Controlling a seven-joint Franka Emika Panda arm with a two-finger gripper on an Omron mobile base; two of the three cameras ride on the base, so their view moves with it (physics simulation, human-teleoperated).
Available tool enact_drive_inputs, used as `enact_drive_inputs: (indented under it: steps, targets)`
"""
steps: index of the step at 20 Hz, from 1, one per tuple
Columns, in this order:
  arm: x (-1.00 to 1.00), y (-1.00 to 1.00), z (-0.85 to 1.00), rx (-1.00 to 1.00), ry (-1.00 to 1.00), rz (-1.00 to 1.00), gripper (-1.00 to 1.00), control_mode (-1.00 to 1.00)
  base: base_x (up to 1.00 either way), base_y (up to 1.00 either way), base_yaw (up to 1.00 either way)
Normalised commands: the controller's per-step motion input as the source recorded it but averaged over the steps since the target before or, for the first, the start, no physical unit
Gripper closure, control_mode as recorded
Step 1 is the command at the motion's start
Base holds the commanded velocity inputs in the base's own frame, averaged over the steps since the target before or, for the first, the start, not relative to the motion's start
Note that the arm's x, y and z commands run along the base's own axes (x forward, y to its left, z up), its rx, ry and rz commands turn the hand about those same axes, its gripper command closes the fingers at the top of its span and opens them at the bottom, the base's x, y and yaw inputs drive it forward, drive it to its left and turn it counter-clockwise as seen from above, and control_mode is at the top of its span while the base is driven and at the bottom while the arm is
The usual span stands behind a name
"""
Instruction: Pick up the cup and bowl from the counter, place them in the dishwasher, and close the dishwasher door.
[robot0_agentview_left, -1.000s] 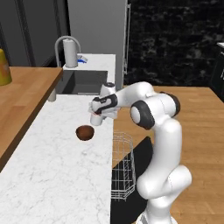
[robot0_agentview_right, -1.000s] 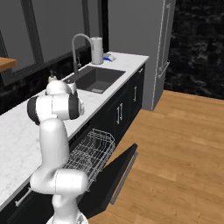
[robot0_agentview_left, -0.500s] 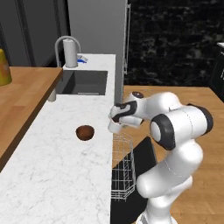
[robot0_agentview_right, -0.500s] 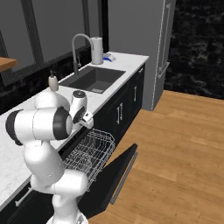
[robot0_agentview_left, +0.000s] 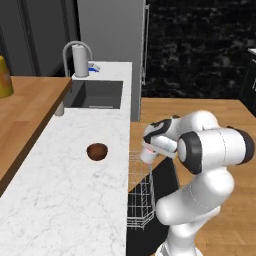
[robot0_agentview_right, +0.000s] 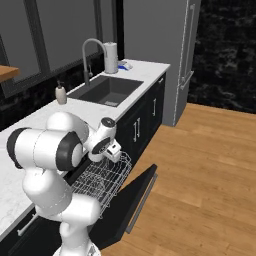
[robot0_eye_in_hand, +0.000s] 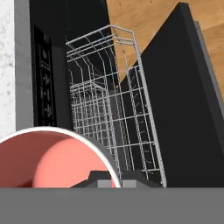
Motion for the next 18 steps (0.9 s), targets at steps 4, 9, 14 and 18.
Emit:
enact_drive_inputs:
  steps: [4,9,14,18]
  targets:
    - [0.04,-0.43,-0.3,0.0,0.12,0.04,1.0,-1.0,0.0,0.0,0.0]
    - [0.07,-0.39,-0.35,0.0,0.03,0.18,1.0,-1.0,0.0,0.0,0.0]
    - [0.24,-0.13,-0.51,0.0,0.0,0.23,1.0,-1.0,0.0,0.0,0.0]
    - [0.42,0.0,-0.38,0.0,-0.07,0.07,1.0,-1.0,0.0,0.0,0.0]
